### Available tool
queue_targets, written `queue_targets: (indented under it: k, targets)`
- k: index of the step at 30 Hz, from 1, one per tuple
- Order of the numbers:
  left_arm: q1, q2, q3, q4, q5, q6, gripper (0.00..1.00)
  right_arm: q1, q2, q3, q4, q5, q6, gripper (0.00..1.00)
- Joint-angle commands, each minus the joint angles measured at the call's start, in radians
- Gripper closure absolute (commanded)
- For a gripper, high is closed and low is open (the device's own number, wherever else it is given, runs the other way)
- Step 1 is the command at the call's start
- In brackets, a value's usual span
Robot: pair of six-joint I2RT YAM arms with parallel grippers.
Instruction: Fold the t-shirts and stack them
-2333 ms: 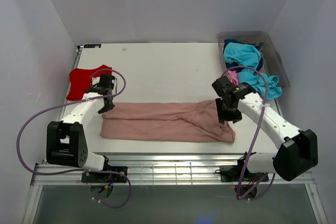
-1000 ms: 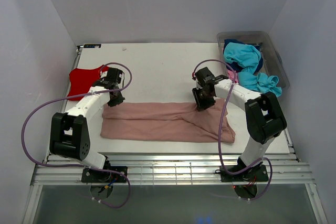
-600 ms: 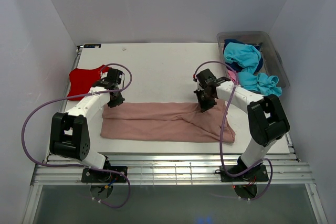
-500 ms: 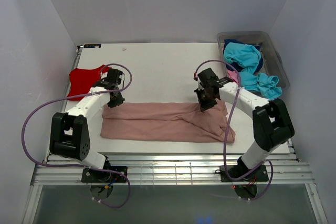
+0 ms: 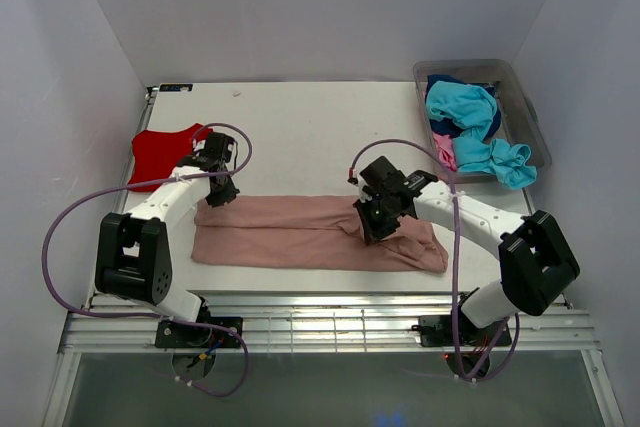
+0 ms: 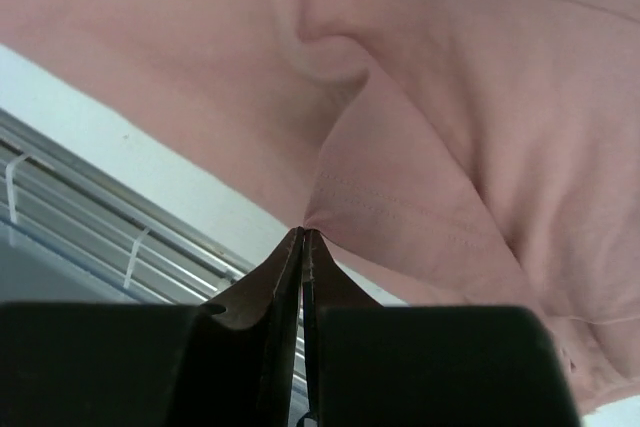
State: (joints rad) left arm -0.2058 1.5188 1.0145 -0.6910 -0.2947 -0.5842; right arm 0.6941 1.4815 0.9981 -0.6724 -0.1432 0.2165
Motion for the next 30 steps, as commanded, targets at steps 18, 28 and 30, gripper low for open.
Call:
queue_targets:
  k: [18,28,30]
  targets:
    - [-0.001,-0.017,-0.039,0.03,0.019,-0.005,0.76,0.18,0.011,0.045,-0.056,-0.058,0.069,0.67]
    - [-0.009,0.046,-0.06,0.061,-0.021,0.007,0.86,0.121,-0.063,0.113,-0.138,0.398,0.222,0.92]
    - [-0.009,0.057,-0.071,0.068,-0.027,0.0,1.0,0.104,-0.04,0.102,-0.139,0.427,0.244,0.92]
